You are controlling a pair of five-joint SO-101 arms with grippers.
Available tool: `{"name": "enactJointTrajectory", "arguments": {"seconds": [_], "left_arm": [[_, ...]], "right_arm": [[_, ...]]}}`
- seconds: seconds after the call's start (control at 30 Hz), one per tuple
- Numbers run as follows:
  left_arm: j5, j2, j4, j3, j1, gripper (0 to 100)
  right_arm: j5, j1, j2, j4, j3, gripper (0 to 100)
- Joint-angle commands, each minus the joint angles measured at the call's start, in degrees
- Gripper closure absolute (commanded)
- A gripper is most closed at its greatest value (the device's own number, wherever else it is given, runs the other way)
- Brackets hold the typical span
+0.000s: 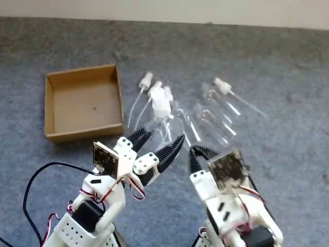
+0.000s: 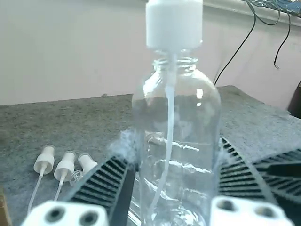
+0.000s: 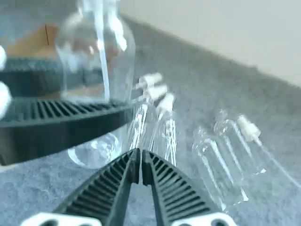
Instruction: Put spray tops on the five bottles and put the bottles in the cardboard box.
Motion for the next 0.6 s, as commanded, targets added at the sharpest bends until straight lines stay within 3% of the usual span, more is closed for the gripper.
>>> {"name": "enactJointTrajectory", "arguments": {"seconds": [0.0,0.23,0.43,0.57], "left_arm": [[0.79,-0.66,-5.19,-0.84,1.01,88],[0.7,-0.57,-17.23,1.36,-1.1,88],[0.7,-0.57,-19.16,1.36,-5.14,88],[0.7,-0.57,-19.08,1.36,-5.05,88]], "right_arm": [[-0.79,0.84,0.4,-3.65,1.19,98.5],[-0.97,0.4,-0.13,-10.59,4.09,98.5],[-9.23,-5.41,-1.45,-18.86,11.21,98.5],[-9.32,-9.01,-1.45,-21.49,15.08,98.5]]}}
